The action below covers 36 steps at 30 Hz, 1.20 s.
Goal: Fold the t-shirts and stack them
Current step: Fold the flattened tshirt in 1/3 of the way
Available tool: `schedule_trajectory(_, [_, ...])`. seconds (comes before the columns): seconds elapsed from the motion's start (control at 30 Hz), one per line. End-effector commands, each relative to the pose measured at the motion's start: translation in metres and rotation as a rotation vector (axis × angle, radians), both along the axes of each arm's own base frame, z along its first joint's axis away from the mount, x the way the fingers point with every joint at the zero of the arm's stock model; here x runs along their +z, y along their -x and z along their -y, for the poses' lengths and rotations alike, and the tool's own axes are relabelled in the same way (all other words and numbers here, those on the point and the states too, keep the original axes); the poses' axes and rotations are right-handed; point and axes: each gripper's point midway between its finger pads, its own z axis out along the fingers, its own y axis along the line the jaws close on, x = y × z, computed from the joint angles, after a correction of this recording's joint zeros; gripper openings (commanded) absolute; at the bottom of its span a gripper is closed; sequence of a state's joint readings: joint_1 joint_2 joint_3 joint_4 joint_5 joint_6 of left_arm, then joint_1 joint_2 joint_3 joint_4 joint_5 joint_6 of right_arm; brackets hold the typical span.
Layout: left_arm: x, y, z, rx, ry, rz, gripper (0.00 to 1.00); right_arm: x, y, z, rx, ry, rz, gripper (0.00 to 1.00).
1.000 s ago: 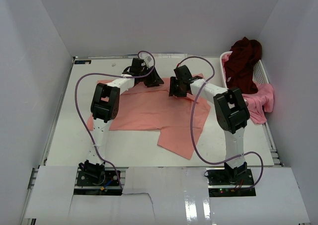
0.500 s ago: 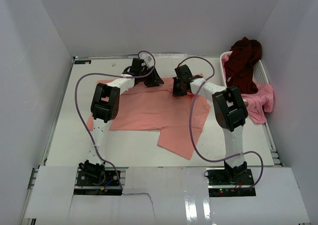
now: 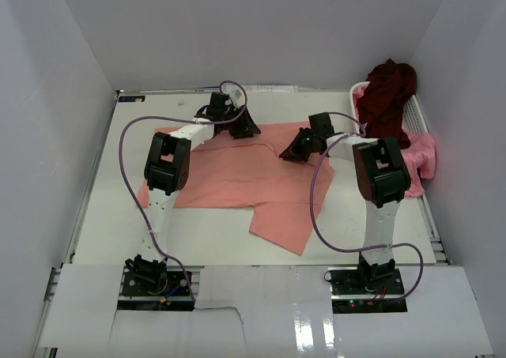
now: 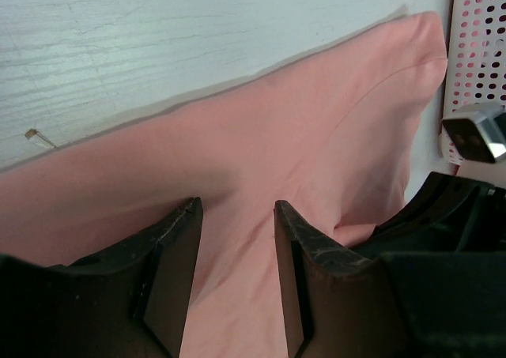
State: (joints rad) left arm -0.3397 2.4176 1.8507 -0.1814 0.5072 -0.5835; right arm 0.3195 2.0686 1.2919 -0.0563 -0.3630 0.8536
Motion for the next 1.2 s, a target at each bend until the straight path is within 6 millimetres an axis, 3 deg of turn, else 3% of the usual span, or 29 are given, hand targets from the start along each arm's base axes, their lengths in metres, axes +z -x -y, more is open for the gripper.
schedule_trajectory(0.0, [0.008,0.01,-0.008,0.014,-0.058,-0.023,0.53,0.047,0.015,-0.037,0.049,-0.285,0.008,0.08])
schedule_trajectory(0.2, [0.008,0.01,-0.007,0.014,-0.054,-0.026,0.53,0.074,0.016,-0.05,0.067,-0.443,0.008,0.08])
schedule_trajectory(0.4, [0.01,0.01,-0.008,0.013,-0.056,-0.02,0.53,0.088,0.013,-0.055,0.063,-0.544,-0.007,0.1])
schedule_trajectory(0.43, [0.011,0.01,-0.008,0.014,-0.056,-0.018,0.54,0.088,0.015,-0.056,0.062,-0.551,-0.012,0.25])
schedule_trajectory(0.5, [0.011,0.01,-0.008,0.011,-0.057,-0.017,0.53,0.087,0.019,-0.055,0.065,-0.552,-0.018,0.44])
schedule_trajectory(0.53, [0.011,0.01,-0.008,0.011,-0.057,-0.017,0.53,0.082,0.023,-0.053,0.069,-0.532,-0.033,0.64])
schedule_trajectory(0.57, [0.011,0.01,-0.008,0.011,-0.057,-0.017,0.53,0.087,0.024,-0.052,0.071,-0.518,-0.016,0.71])
schedule_trajectory(0.63, [0.011,0.01,-0.008,0.01,-0.056,-0.017,0.53,0.082,0.03,-0.048,0.088,-0.454,-0.015,0.78])
schedule_trajectory(0.73, [0.012,0.01,-0.007,0.008,-0.051,-0.019,0.53,0.097,0.027,-0.042,0.097,-0.386,0.053,0.78])
schedule_trajectory(0.77, [0.011,0.01,-0.007,0.009,-0.052,-0.02,0.54,0.089,0.028,-0.035,0.098,-0.317,0.059,0.78])
schedule_trajectory(0.83, [0.014,0.009,-0.007,0.007,-0.05,-0.013,0.54,0.108,0.016,-0.031,0.113,-0.258,0.135,0.78])
schedule_trajectory(0.87, [0.014,0.01,-0.007,0.006,-0.051,-0.014,0.53,0.099,0.017,-0.02,0.117,-0.157,0.131,0.78])
schedule_trajectory(0.93, [0.016,0.009,-0.007,0.009,-0.054,-0.01,0.53,0.12,-0.003,-0.014,0.126,-0.072,0.219,0.78])
schedule_trajectory(1.0, [0.018,0.009,-0.008,0.008,-0.056,-0.006,0.53,0.114,-0.015,0.005,0.134,0.092,0.264,0.77])
schedule_trajectory(1.03, [0.019,0.009,-0.008,0.008,-0.055,-0.004,0.53,0.133,-0.03,0.008,0.132,0.137,0.33,0.77])
schedule_trajectory(1.1, [0.02,0.009,-0.008,0.008,-0.055,-0.004,0.53,0.119,-0.046,0.033,0.13,0.321,0.352,0.78])
schedule_trajectory(1.13, [0.02,0.01,-0.009,0.008,-0.056,-0.006,0.54,0.131,-0.06,0.039,0.114,0.367,0.39,0.77])
schedule_trajectory(1.17, [0.021,0.01,-0.008,0.006,-0.053,-0.006,0.54,0.118,-0.071,0.052,0.089,0.453,0.383,0.77])
